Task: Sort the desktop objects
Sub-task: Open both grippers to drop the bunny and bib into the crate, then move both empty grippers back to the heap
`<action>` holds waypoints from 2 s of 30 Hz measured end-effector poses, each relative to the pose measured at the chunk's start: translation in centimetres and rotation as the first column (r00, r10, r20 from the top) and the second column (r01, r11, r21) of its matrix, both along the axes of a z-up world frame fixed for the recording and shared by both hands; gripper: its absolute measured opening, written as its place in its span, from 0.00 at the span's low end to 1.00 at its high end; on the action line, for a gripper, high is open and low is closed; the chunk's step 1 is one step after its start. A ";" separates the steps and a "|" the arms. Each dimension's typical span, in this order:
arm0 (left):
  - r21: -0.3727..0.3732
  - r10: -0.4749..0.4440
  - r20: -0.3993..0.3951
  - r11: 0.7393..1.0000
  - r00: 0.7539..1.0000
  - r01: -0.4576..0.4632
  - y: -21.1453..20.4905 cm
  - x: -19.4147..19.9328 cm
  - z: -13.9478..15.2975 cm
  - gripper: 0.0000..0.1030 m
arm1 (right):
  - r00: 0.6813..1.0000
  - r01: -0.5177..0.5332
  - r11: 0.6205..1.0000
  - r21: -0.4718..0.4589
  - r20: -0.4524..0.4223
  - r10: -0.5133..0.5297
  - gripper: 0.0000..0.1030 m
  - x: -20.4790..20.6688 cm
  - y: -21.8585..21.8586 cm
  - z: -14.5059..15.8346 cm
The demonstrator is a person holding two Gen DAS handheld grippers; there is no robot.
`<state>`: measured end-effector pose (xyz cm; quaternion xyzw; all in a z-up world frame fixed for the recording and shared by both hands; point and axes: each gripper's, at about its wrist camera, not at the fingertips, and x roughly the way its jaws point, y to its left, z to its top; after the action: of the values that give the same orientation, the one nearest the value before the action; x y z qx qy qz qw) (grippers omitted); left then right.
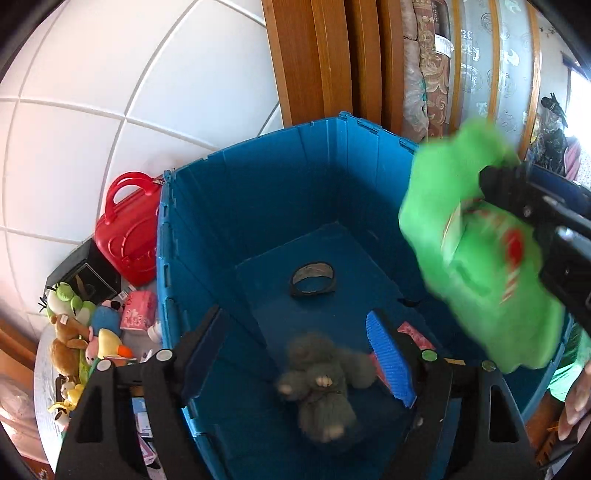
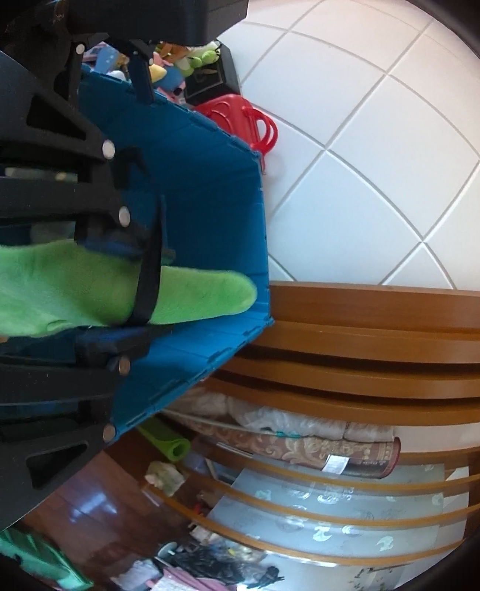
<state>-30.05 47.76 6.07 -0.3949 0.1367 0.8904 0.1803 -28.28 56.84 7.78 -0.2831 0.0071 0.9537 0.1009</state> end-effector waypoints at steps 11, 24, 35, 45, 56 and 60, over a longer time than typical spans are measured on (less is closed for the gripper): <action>0.038 0.025 0.008 0.999 1.000 -0.026 -3.9 -0.4 -0.3 0.75 | 1.000 0.007 1.000 0.008 -0.008 -0.007 1.00 2.0 -0.2 -0.5; 0.138 0.052 -0.054 0.990 0.997 -0.044 -11.0 3.4 0.4 0.75 | 0.998 -0.059 0.996 -0.072 -0.004 0.059 1.00 5.5 -4.4 -0.8; 0.133 0.299 -0.106 0.950 0.948 -0.284 -23.8 7.6 -4.0 0.75 | 0.968 -0.247 0.966 -0.079 -0.062 0.243 1.00 8.6 -14.2 -0.9; 0.131 0.505 0.086 0.849 0.859 -0.513 -37.7 10.7 -12.1 0.75 | 0.837 -0.542 0.836 -0.080 0.030 0.546 1.00 5.9 -27.6 -4.3; 0.046 0.661 0.198 0.732 0.724 -0.680 -48.4 17.3 -20.3 0.75 | 0.674 -0.651 0.735 -0.189 0.300 0.674 1.00 3.2 -39.1 -16.3; 0.056 0.684 0.261 0.693 0.681 -0.718 -50.5 19.0 -23.2 0.75 | 0.628 -0.654 0.726 -0.211 0.383 0.677 1.00 2.9 -41.9 -20.6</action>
<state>-11.07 -2.78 -17.15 -0.4975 -0.1153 0.8496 -0.1316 -25.40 14.93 -12.78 -0.4731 -0.0959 0.8341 -0.2668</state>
